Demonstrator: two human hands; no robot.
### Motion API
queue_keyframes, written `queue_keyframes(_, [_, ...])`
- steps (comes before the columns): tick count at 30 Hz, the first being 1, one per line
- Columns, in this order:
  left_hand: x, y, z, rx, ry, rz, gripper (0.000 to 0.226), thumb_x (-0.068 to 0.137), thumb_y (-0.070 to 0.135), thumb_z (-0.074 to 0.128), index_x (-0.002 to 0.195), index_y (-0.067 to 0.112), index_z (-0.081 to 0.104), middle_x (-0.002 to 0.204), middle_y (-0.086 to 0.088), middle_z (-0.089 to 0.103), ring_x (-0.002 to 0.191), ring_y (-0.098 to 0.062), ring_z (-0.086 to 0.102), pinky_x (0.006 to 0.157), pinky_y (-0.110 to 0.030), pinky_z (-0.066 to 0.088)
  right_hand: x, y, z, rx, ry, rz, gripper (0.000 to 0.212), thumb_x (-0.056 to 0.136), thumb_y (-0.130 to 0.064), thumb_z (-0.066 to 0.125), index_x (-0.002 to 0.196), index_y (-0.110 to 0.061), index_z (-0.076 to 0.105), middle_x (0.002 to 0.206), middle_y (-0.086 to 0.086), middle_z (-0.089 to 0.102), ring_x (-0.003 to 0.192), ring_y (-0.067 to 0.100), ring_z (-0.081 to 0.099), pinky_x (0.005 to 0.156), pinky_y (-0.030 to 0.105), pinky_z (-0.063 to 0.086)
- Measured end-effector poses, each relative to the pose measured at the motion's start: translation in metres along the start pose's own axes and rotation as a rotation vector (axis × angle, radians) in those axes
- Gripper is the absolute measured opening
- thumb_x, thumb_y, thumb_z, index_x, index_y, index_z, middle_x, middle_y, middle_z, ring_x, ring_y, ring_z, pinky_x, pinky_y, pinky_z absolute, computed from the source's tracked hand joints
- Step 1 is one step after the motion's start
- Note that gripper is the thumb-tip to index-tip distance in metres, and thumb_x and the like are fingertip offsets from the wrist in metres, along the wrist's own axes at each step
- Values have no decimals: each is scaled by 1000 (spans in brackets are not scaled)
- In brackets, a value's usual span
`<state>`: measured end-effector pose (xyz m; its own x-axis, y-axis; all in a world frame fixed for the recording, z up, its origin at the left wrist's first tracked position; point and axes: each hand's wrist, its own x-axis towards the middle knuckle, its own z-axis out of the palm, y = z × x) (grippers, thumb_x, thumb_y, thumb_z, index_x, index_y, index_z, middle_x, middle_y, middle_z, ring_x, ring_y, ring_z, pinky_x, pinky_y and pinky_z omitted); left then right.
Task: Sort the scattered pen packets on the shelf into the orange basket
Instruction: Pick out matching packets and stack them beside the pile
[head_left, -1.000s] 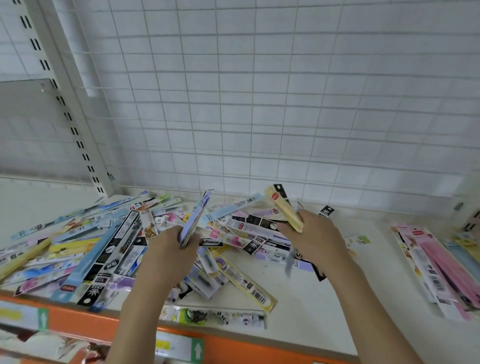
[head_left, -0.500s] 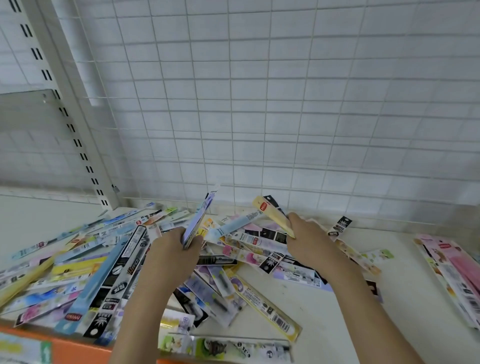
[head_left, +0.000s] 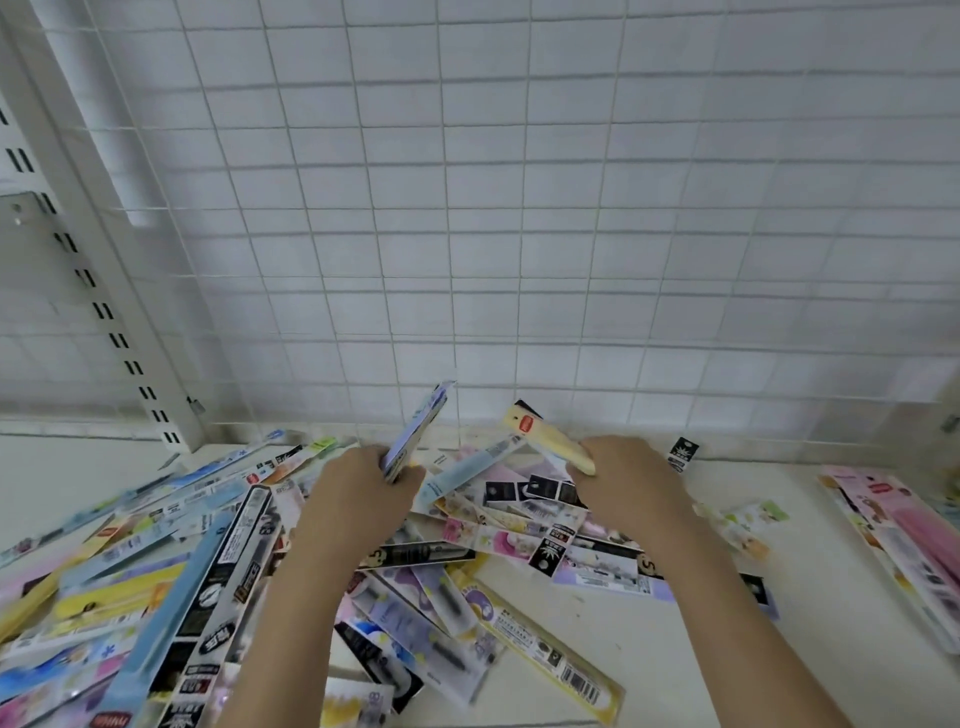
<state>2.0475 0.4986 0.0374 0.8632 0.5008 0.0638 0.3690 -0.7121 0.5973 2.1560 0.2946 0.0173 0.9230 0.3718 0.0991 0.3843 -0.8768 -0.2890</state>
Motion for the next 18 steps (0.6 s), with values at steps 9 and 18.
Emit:
queue_keyframes(9, [53,31,58,147,-284,70,29,83,37,59,93,10,59,78,-5,62,63,-21,59,57,-27,49,-8,41,-18,50,107,142,13,95,-29,45,87,-19,43,66,-4,46,62,20,48,47,26,30])
queue_keyframes(18, [64,44,79,239,-281,56,22,85,29,57,85,9,51,76,-6,54,75,-27,55,62,-30,43,-18,54,-21,73,95,209,35,89,-49,54,100,-16,49,81,0,56,73,23,55,59,30,40])
